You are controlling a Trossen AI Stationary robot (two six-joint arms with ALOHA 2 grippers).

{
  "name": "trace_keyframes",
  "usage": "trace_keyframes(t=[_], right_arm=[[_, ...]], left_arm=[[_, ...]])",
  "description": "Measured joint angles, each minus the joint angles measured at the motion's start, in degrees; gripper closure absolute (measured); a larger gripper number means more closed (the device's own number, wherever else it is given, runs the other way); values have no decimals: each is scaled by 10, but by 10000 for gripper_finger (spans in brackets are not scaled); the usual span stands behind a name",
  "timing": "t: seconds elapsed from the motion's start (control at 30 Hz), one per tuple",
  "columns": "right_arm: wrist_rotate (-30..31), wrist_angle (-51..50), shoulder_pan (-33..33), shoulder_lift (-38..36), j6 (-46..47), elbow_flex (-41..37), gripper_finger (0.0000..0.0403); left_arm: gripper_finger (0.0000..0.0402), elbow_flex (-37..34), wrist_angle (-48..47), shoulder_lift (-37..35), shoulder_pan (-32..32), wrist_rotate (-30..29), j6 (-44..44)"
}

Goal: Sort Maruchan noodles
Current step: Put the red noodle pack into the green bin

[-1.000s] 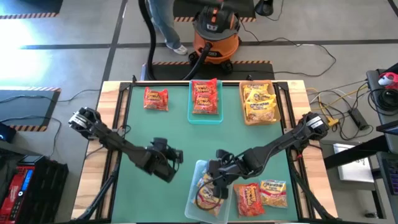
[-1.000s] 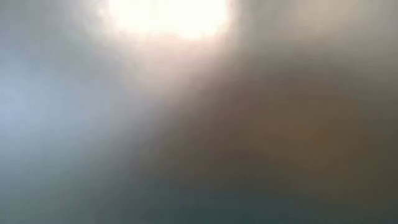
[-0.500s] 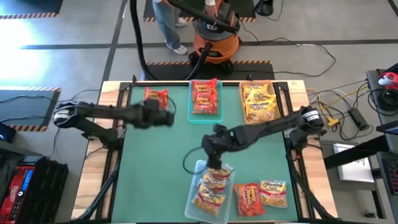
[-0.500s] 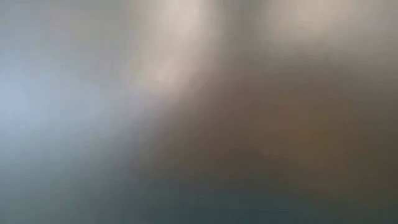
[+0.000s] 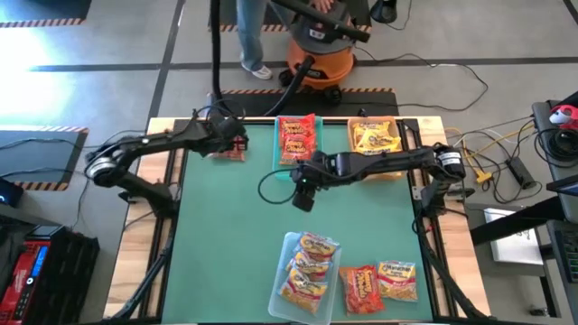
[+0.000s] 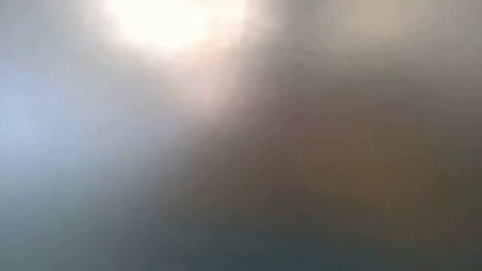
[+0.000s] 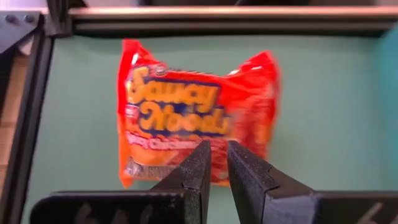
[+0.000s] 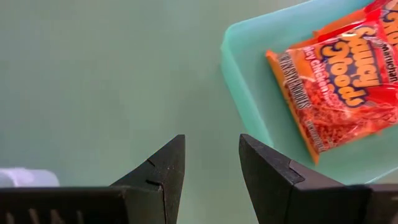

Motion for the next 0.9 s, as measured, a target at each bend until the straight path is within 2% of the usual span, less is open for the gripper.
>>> trace_keyframes(t=[0.23, 0.53, 0.7, 0.9], right_arm=[[-1, 2, -14, 0, -22, 0, 264], [-1, 51, -41, 0, -101, 0, 264], [-1, 79, -74, 0, -127, 0, 264], [-1, 83, -113, 0, -127, 0, 264]], left_arm=[[365, 2, 19, 88, 41, 19, 13], [365, 5, 40, 141, 53, 17, 42], [365, 5, 30, 148, 39, 54, 67], [365, 2, 10, 148, -6, 89, 89]])
